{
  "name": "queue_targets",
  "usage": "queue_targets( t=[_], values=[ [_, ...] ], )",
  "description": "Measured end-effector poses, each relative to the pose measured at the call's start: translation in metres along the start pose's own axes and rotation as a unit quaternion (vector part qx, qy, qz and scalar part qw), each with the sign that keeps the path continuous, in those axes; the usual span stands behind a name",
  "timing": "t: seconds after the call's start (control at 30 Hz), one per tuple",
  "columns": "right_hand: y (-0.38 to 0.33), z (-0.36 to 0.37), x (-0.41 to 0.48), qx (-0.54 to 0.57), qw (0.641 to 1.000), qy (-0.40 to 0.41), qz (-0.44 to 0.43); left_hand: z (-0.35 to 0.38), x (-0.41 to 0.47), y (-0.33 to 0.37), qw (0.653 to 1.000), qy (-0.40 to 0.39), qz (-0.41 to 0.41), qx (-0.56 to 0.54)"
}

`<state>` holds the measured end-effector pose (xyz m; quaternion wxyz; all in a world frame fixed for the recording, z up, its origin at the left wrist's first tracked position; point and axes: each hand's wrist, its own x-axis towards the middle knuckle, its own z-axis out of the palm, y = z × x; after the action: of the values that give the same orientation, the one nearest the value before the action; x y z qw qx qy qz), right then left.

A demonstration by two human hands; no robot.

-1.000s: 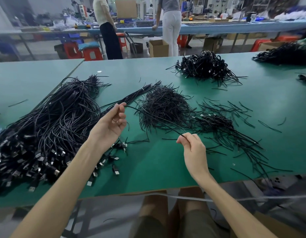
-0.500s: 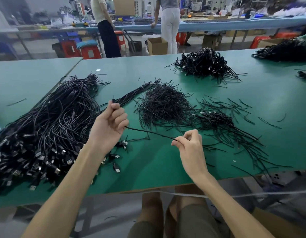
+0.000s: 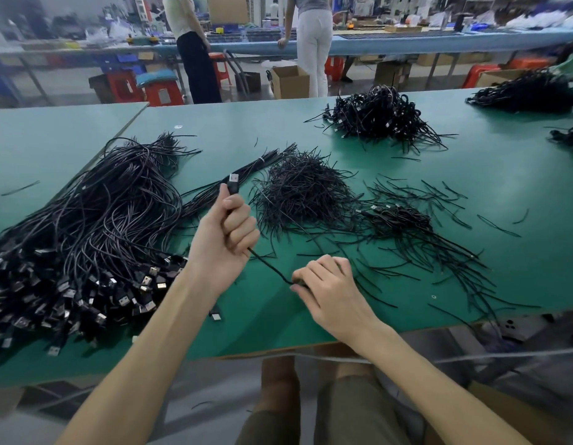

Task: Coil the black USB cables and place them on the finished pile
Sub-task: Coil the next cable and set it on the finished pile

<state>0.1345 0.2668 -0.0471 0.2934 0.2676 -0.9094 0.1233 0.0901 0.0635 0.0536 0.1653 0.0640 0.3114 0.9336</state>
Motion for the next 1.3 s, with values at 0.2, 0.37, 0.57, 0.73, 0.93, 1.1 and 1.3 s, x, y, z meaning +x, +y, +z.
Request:
queue_targets(
  t=[0.2,0.37,0.57,0.73,0.93,1.1,1.3],
  values=[
    [-0.003,-0.004,0.006,0.027,0.999,0.031,-0.005,0.024,0.009,-0.014,1.0,-0.013,0.01,0.009],
    [-0.005,-0.013,-0.001,0.189,0.978,0.043,0.073,0.036,0.009,-0.031,0.991,0.023,0.062,0.117],
    [-0.005,-0.016,0.0,0.175,0.983,0.037,0.047,0.03,0.0,-0.027,0.994,-0.057,0.017,0.096],
    [0.006,-0.013,0.004,0.26,0.95,-0.006,0.171,0.023,-0.005,-0.028,0.975,-0.143,-0.013,0.171],
    [0.022,-0.006,0.008,0.325,0.91,-0.002,0.257,0.018,-0.011,-0.039,0.801,-0.268,-0.071,0.53],
    [0.02,-0.012,0.006,0.374,0.891,0.026,0.256,0.018,-0.001,-0.053,0.643,-0.202,-0.072,0.735],
    [0.02,-0.014,0.006,0.347,0.896,0.077,0.265,0.01,0.006,-0.061,0.477,-0.115,-0.045,0.87]
  ],
)
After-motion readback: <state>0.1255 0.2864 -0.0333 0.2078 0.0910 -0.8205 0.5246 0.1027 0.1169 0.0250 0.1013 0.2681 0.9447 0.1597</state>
